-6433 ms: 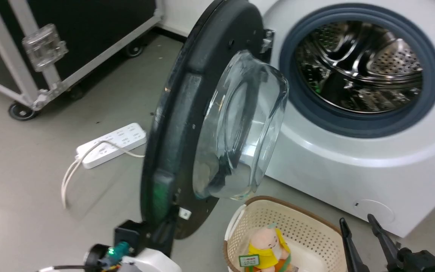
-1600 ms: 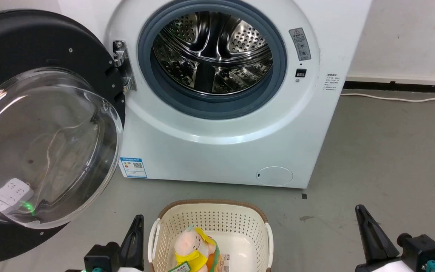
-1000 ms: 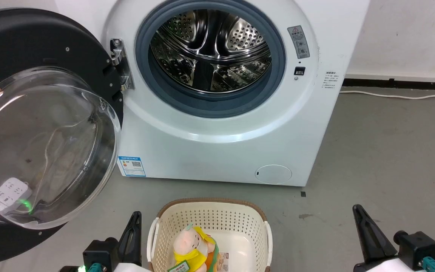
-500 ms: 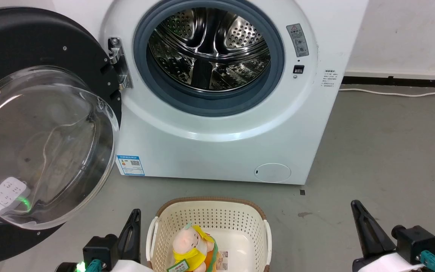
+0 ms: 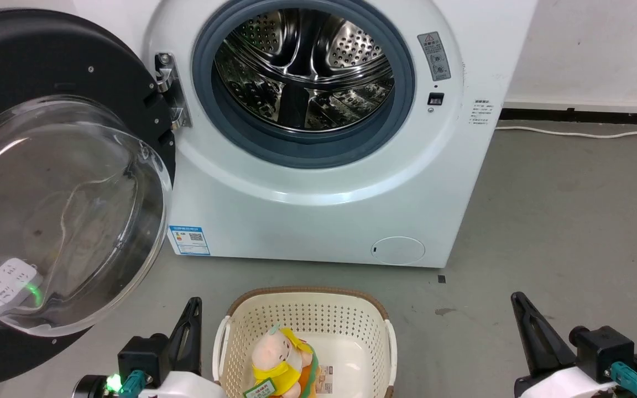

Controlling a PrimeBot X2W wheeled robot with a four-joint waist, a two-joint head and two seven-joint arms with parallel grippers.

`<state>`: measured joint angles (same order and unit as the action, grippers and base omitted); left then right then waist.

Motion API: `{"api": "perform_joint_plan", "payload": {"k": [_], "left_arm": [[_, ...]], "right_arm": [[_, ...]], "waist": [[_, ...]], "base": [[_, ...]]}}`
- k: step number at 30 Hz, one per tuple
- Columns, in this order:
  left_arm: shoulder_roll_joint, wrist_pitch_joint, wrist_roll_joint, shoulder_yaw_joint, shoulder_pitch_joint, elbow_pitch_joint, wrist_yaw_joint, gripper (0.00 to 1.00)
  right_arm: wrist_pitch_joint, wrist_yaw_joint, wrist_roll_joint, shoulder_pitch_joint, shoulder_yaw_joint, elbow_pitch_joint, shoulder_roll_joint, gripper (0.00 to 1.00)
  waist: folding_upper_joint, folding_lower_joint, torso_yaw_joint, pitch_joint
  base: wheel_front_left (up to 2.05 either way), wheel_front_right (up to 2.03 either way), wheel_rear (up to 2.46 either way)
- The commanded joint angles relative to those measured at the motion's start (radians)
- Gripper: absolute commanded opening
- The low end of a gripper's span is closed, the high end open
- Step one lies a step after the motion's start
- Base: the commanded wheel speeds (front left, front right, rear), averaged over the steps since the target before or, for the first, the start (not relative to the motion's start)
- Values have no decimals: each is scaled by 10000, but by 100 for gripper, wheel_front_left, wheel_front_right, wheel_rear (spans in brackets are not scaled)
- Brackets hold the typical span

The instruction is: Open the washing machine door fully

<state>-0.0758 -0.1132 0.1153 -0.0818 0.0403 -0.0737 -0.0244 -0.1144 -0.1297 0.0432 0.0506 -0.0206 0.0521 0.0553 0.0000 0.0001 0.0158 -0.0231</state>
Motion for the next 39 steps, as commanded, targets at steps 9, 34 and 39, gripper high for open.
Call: {"api": "perform_joint_plan", "payload": {"k": [9, 34, 39], "left_arm": [[71, 219, -272, 176, -163, 169, 63, 0], [175, 730, -765, 535, -298, 487, 164, 0], [195, 832, -864, 607, -324, 551, 185, 0]], "right_arm": [[227, -6, -118, -208, 53, -162, -33, 0], [740, -8, -294, -375, 139, -363, -43, 0], [843, -9, -329, -408, 156, -403, -45, 0]], "waist": [[0, 0, -27, 40], [0, -1, -100, 146], [0, -1, -115, 168]], "base": [[0, 0, 0], [0, 0, 0], [0, 0, 0]]}}
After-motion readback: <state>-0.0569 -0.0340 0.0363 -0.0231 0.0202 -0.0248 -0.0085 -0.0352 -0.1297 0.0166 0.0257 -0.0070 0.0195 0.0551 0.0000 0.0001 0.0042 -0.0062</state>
